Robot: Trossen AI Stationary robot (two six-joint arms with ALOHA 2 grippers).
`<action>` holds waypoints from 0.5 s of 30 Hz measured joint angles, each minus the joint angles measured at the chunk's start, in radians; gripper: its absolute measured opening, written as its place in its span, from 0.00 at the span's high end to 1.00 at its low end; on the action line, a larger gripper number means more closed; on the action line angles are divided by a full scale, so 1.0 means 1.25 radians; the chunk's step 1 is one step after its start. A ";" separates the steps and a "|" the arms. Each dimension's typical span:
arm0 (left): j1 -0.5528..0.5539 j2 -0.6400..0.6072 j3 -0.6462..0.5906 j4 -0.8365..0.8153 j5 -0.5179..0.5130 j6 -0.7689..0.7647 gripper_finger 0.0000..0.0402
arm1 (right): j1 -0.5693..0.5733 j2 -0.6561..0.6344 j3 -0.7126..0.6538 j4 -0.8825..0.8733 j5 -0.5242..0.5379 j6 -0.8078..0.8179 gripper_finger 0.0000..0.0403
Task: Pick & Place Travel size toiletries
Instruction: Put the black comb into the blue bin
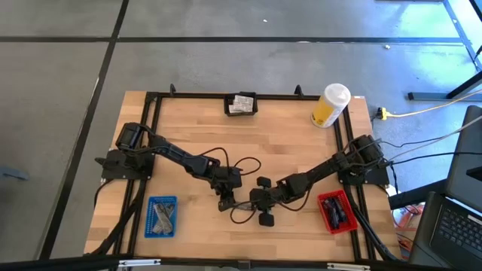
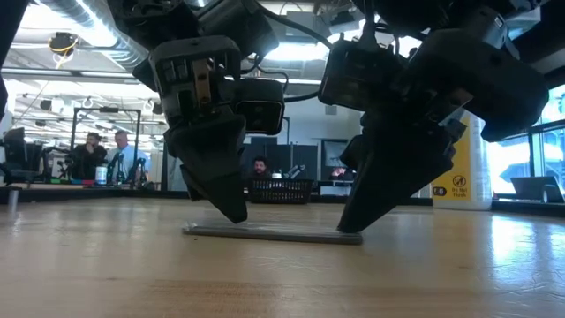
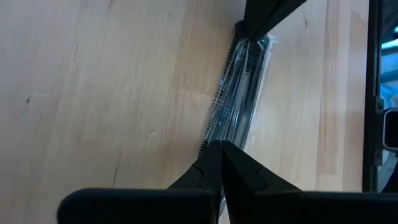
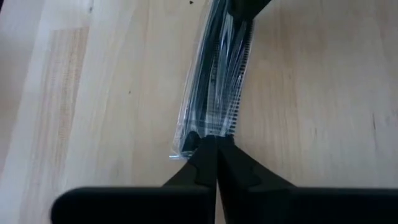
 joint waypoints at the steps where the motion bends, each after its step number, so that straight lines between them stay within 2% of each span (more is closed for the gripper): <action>1: 0.001 0.000 0.000 0.000 0.000 0.013 1.00 | 0.000 0.000 0.000 0.000 -0.006 0.000 0.99; 4: 0.007 0.000 0.000 0.000 0.001 0.050 0.98 | 0.000 -0.003 -0.001 -0.001 -0.011 -0.004 0.99; 7: 0.007 0.000 0.000 -0.011 0.007 0.091 0.92 | 0.000 -0.012 -0.002 -0.009 -0.018 -0.006 0.99; 10: 0.007 -0.003 0.000 -0.037 0.025 0.116 0.82 | 0.001 -0.029 -0.004 -0.031 -0.021 -0.009 1.00; 15: 0.027 -0.039 0.000 -0.077 0.101 0.158 0.63 | 0.001 -0.073 -0.009 -0.106 -0.023 -0.028 1.00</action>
